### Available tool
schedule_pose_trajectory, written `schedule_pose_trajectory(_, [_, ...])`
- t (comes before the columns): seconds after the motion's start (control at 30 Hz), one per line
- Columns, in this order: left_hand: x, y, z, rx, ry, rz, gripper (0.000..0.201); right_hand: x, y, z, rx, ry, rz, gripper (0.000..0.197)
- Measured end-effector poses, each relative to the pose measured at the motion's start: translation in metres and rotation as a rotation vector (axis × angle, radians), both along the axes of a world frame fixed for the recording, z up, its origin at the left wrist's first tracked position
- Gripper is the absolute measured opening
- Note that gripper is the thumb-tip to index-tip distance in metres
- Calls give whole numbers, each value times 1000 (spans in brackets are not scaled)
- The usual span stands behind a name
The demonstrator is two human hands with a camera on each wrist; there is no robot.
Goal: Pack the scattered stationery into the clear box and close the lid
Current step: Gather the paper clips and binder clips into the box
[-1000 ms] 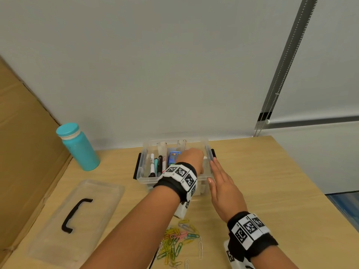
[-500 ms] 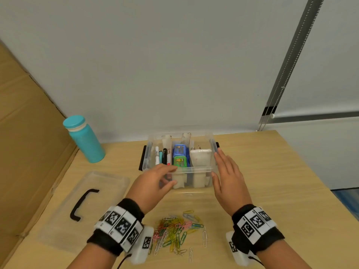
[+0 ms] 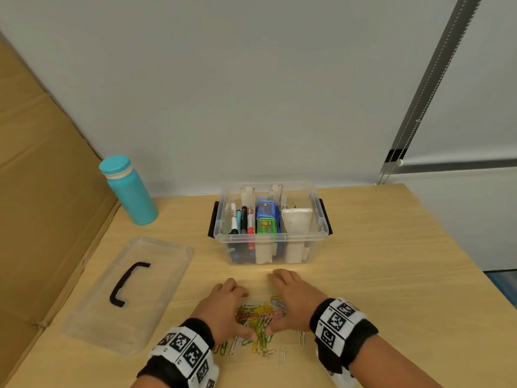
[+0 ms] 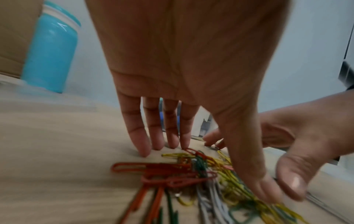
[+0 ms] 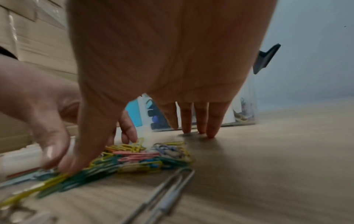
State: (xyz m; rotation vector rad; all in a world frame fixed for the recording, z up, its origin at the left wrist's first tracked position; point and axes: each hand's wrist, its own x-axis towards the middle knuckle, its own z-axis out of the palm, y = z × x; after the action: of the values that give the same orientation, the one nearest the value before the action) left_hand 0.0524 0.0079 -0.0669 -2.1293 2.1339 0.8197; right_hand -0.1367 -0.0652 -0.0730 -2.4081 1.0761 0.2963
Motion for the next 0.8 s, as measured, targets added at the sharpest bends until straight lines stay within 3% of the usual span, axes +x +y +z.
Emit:
schedule_pose_trajectory(0.1, [-1,2,-5,-9,26,8,78,-9,9,-3,-31,10,38,112])
schedule_pose_trajectory(0.23, [-3,5,-11,-72,62,38,55,-14,20,-7,-41,15,-8,90])
schedule_pose_trajectory(0.33, [-6,5,-10,-97,78,56,41,-7,24,-7,24,-34,-118,60])
schedule_pose_trajectory(0.47, [-7,2,-8,-132,59,58,34,5,27,-9,-30,-81,-161,22])
schedule_pose_trajectory(0.67, [-4,3,-4,-157,73,75,33,9,27,-11,-144,-23,-124,30])
schedule_pose_trajectory(0.8, [-3,5,-2,-169,119,116,29,0,20,-15,-127,-99,-186,24])
